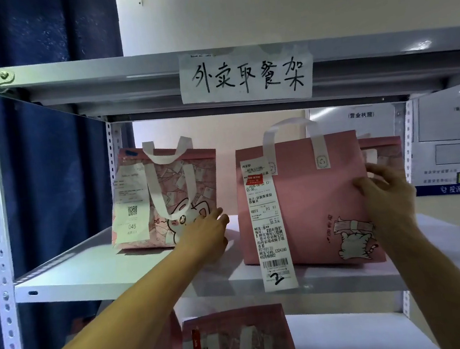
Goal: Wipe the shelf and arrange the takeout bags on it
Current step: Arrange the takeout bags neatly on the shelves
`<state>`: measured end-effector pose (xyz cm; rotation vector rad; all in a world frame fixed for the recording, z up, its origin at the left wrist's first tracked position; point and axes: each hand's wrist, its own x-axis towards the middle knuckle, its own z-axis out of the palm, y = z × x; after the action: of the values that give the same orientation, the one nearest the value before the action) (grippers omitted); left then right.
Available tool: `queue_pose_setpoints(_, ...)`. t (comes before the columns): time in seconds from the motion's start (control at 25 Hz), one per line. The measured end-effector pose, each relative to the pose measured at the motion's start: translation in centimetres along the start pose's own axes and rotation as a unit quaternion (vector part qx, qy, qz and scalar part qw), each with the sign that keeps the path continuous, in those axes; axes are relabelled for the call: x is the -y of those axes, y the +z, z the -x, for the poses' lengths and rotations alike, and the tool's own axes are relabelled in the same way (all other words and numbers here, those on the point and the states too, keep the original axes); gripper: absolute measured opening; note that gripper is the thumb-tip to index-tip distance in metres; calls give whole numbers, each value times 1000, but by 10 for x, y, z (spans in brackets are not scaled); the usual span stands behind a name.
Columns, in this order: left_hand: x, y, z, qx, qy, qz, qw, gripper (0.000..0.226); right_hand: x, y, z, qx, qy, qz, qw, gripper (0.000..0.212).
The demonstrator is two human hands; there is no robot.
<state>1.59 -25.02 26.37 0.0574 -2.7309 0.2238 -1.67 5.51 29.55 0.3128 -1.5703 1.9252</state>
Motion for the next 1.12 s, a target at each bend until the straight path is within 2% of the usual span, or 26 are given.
queue_pose_setpoints(0.24, 33, 4, 9, -14, -28, 11, 999, 47, -9, 32, 4, 12, -5, -3, 1000, 23)
queue_pose_setpoints(0.52, 72, 10, 18, -19, -57, 6, 998, 35, -32, 70, 5, 7, -2, -2, 1000, 25)
queue_pose_setpoints(0.6, 78, 9, 18, -38, -58, 38, 997, 28, -37, 80, 3, -1, 3, 2, 1000, 26)
queue_pose_setpoints(0.64, 78, 8, 17, -59, -61, 86, 993, 24, -38, 84, 4, -1, 4, 4, 1000, 26)
queue_pose_setpoints(0.68, 77, 6, 17, -93, -70, 167, 979, 20, -38, 89, 5, 2, 6, 3, 1000, 27)
queue_pose_setpoints(0.76, 70, -2, 17, -150, -112, 358, 915, 25, -39, 99, 8, 10, 8, 7, 1000, 27)
queue_pose_setpoints(0.84, 63, -6, 17, -158, -134, 496, 843, 34, -40, 107, 9, 13, 7, 14, 1000, 26)
queue_pose_setpoints(0.88, 58, -7, 18, -147, -135, 532, 823, 39, -38, 110, 9, 15, 10, 16, 1000, 27)
queue_pose_setpoints(0.96, 47, -7, 18, -135, -140, 543, 817, 51, -34, 110, 8, 23, 10, 24, 999, 28)
queue_pose_setpoints(1.12, 23, -7, 18, -190, -182, 494, 829, 56, -40, 98, 1, 61, 8, 53, 997, 21)
